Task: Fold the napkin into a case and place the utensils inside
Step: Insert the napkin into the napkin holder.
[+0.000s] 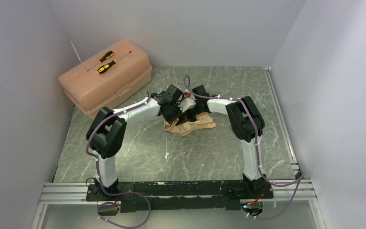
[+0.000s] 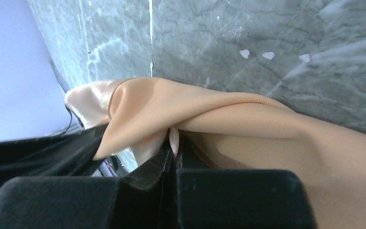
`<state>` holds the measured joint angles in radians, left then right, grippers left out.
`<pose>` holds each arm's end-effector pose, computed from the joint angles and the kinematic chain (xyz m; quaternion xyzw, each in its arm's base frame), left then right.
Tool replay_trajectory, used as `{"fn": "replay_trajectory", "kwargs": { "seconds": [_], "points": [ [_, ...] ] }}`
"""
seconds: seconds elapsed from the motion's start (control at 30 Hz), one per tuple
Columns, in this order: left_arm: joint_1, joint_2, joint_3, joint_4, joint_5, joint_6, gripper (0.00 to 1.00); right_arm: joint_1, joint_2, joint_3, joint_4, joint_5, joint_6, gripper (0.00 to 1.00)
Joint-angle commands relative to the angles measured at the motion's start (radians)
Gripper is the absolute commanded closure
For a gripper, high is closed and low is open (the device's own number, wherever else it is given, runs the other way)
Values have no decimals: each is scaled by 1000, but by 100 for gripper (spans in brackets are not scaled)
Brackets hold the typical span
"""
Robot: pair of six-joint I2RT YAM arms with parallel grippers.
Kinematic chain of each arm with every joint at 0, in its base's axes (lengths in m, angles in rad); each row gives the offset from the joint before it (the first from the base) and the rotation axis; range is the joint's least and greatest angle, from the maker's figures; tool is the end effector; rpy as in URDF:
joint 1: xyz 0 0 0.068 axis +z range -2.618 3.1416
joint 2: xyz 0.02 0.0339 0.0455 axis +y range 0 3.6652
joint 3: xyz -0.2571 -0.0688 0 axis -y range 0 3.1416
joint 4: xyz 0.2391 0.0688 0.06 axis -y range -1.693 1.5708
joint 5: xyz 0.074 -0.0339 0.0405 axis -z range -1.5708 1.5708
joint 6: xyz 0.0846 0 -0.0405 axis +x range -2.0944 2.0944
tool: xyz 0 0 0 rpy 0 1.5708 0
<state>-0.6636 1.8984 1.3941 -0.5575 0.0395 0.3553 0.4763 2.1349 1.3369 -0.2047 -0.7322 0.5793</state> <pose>0.3275 -0.2603 0.1555 0.4762 0.8423 -0.0575 0.2458 0.3660 0.2525 0.0861 -0.0540 0.9003 0.4287 0.0530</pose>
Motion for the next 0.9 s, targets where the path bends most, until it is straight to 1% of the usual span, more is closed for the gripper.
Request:
{"fn": "replay_trajectory", "kwargs": {
  "seconds": [0.0,0.13,0.2,0.33,0.43,0.57,0.7,0.87],
  "points": [
    [-14,-56,-8,55,-22,31,97,34,32,69,-87,21,-15,100],
    [-4,-63,-22,80,-38,44,97,35,44,91,-99,13,-19,100],
    [2,-65,-30,77,-38,39,97,20,40,95,-75,-11,-12,100],
    [3,-81,-74,90,-38,44,97,-24,27,61,47,-96,58,100],
    [2,-86,-95,109,-38,54,97,-29,33,57,101,-124,99,98],
    [3,-80,-83,110,-38,60,97,-25,54,13,260,-162,203,98],
    [3,-80,-92,119,-38,71,97,-20,81,35,223,-141,184,97],
    [3,-84,-105,123,-38,78,97,-16,92,8,252,-139,194,97]
  ]
}}
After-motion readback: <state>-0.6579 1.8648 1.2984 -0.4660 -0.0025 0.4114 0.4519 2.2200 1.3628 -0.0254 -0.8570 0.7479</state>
